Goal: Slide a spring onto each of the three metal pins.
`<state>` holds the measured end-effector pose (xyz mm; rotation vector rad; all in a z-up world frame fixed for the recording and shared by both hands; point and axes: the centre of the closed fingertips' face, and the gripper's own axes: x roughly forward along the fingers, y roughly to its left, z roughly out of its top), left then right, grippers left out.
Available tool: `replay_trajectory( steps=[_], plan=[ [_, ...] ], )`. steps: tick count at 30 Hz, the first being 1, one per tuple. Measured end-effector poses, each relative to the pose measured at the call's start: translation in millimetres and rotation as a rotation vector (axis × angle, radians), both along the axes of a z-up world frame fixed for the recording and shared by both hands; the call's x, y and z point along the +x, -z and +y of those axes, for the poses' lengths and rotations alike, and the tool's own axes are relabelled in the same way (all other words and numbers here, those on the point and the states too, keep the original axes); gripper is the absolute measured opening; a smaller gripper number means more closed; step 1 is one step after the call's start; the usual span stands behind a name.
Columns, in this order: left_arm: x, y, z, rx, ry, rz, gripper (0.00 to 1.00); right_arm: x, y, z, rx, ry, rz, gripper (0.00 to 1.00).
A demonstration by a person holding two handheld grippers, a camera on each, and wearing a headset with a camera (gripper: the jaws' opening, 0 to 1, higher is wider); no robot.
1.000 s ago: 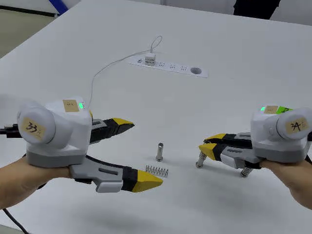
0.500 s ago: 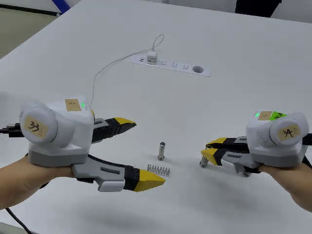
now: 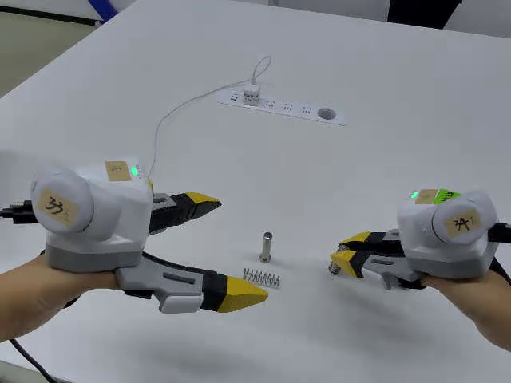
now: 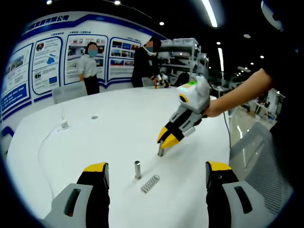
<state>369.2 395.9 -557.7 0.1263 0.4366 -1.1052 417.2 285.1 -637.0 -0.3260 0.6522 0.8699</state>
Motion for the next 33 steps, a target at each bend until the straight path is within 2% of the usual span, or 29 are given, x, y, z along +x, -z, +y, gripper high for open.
replay_trajectory(
  steps=[21,26,33],
  plan=[
    [-4.7,-2.4,-1.3,0.0,0.008,-0.001,0.86,-5.9,0.2,-3.0,-0.026,-0.019,0.018,0.13],
    [-6.6,-3.2,-2.1,0.003,0.015,-0.002,0.86,-6.2,-3.5,-3.9,-0.028,-0.017,0.008,0.13],
    [-6.8,-2.6,0.2,0.009,0.009,-0.002,0.86,-7.4,-13.4,-1.4,-0.052,-0.052,-0.039,0.15]
  ],
)
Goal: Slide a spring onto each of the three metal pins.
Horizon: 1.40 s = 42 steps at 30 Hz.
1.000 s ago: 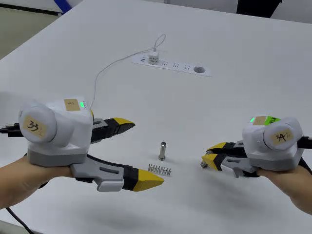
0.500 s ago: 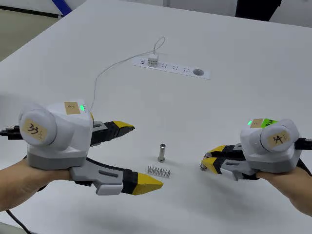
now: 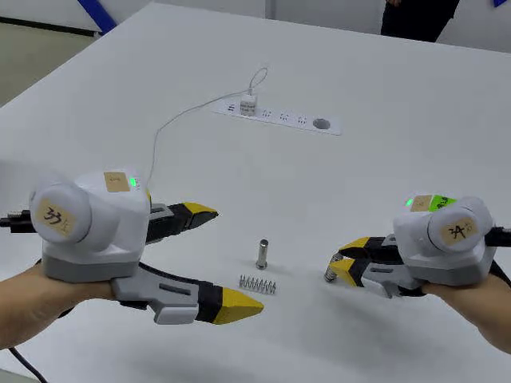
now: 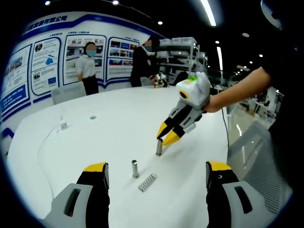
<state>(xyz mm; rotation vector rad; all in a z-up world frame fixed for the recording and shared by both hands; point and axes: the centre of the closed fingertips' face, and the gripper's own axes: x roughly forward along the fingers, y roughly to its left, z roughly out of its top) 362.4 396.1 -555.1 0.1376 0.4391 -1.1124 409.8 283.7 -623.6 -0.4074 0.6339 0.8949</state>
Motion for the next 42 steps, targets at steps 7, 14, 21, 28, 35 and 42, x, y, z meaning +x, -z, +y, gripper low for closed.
replay_trajectory(
  steps=[7,14,21,28,35,42],
  plan=[
    [-0.1,-0.2,1.4,0.001,-0.006,-0.003,0.86,1.0,-12.0,6.5,0.002,-0.021,-0.035,0.16],
    [-1.1,-3.0,0.0,-0.003,0.0,-0.003,0.83,-1.6,-19.6,16.8,0.003,-0.055,-0.049,0.17],
    [0.1,-6.2,5.7,-0.016,-0.01,-0.007,0.83,-5.0,-21.0,26.0,0.005,-0.077,-0.045,0.17],
    [-1.1,0.5,17.2,0.01,-0.016,0.006,0.81,-10.0,-20.1,44.8,0.025,-0.101,-0.041,0.17],
    [-2.1,3.5,22.3,-0.003,-0.031,0.024,0.82,-21.3,-10.0,67.6,0.028,-0.143,-0.014,0.17],
    [-2.3,7.5,26.3,-0.007,-0.034,0.036,0.82,-25.9,7.4,81.2,0.011,-0.17,0.015,0.17]
  ],
)
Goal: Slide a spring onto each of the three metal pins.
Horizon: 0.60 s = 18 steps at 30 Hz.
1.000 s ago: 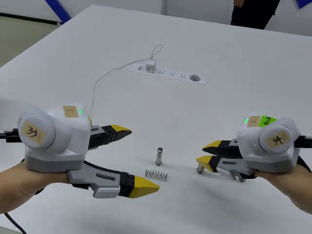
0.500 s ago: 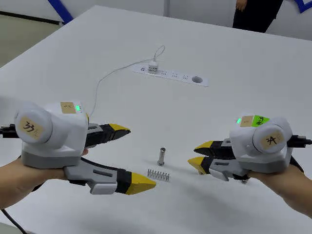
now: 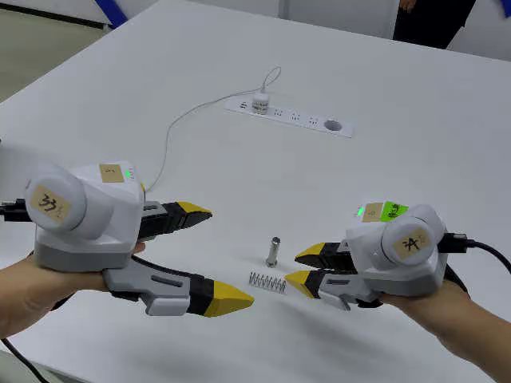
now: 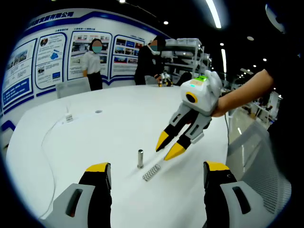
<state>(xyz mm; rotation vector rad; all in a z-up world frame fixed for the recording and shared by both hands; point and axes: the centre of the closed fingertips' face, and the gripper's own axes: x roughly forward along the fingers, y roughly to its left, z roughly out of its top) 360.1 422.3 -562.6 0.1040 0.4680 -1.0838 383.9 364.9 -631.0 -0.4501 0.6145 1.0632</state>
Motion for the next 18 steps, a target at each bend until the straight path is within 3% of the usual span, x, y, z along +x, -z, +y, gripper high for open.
replay_trajectory(
  steps=[6,13,18],
  plan=[
    [-0.7,5.4,5.7,0.019,0.003,0.004,0.82,-3.3,14.4,4.8,-0.037,-0.025,0.006,0.16],
    [-1.7,9.9,9.0,0.017,-0.007,0.017,0.82,1.0,28.9,5.2,-0.11,-0.046,-0.022,0.16],
    [-0.8,12.1,11.2,0.014,-0.02,0.023,0.82,2.5,37.6,9.8,-0.129,-0.066,-0.018,0.16]
  ],
)
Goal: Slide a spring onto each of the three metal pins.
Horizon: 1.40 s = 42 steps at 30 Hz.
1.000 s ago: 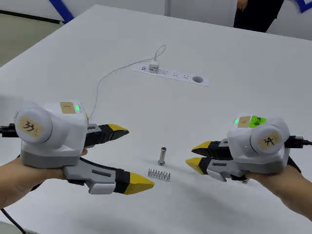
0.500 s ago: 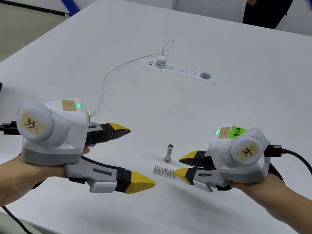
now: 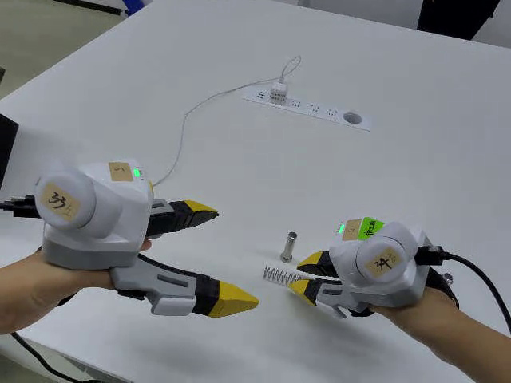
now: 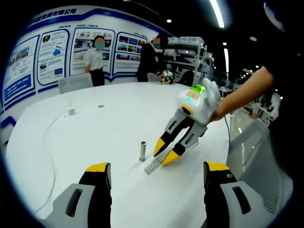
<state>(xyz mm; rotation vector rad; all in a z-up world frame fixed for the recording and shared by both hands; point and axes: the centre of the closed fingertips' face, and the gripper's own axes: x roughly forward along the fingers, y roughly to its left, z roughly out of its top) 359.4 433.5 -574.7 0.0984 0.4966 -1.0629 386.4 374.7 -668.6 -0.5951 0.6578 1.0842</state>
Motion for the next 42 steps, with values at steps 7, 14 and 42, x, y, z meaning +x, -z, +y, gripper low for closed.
replay_trajectory(
  steps=[7,14,42],
  plan=[
    [0.4,0.5,3.9,0.002,-0.011,0.004,0.82,1.1,6.1,-1.3,-0.015,0.01,0.028,0.16],
    [-0.9,2.5,3.6,0.006,-0.009,0.01,0.81,-2.6,7.6,-1.1,-0.014,-0.006,0.044,0.15],
    [-7.3,-3.1,-14.1,0.002,0.049,-0.006,0.75,-15.0,-25.0,-1.3,0.047,-0.016,0.081,0.1]
  ],
)
